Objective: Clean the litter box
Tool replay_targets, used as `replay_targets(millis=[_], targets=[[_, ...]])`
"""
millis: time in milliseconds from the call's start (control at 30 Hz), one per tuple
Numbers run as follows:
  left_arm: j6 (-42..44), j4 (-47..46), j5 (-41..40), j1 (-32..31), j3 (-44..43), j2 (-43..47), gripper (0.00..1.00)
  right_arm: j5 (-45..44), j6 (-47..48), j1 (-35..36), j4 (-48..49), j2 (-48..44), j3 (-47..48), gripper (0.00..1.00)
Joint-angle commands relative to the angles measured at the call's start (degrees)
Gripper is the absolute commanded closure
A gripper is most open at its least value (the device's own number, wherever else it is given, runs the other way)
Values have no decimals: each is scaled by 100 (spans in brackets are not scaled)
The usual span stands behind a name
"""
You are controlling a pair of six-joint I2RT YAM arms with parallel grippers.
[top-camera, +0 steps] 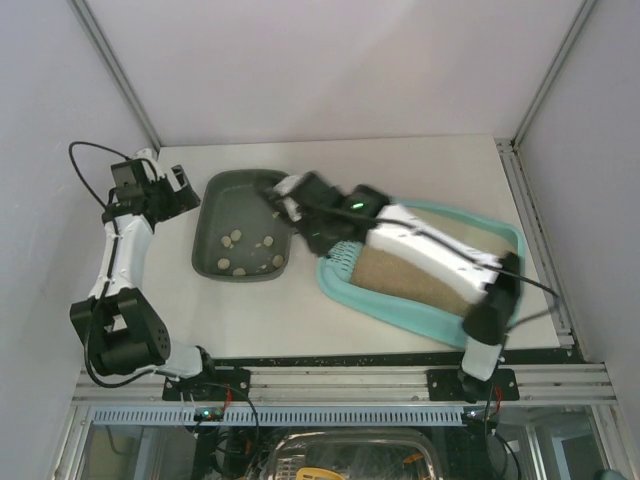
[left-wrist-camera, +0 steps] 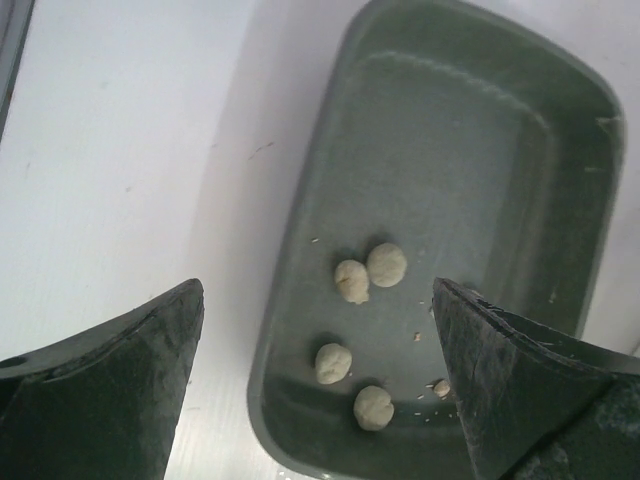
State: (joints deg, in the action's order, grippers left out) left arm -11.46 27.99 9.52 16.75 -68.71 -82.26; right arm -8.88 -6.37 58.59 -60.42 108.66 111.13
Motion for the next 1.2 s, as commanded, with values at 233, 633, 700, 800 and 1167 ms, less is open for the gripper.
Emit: replay_targets(millis=[233,633,700,800,1167], targets=[[248,-604,-136,-627,-74,-159,0,1151,416,-1931,655,-4600,-3713,100],[610,-391,-18,-1312,-599,-714,0,1444,2108,-3476,-522,-4750,-4584,100],[712,-272,66,-1478,-767,-852,0,1298,2319,-3526,-554,-4836,-4755,100],[959,-58,307,-1847,-1020,-934,0,1229,2513,-3569,-798,-4871,-4884,100],[576,605,517,-3588,-1864,-1343,0,1477,2338,-3598,-1099,-4659,-5397,100]])
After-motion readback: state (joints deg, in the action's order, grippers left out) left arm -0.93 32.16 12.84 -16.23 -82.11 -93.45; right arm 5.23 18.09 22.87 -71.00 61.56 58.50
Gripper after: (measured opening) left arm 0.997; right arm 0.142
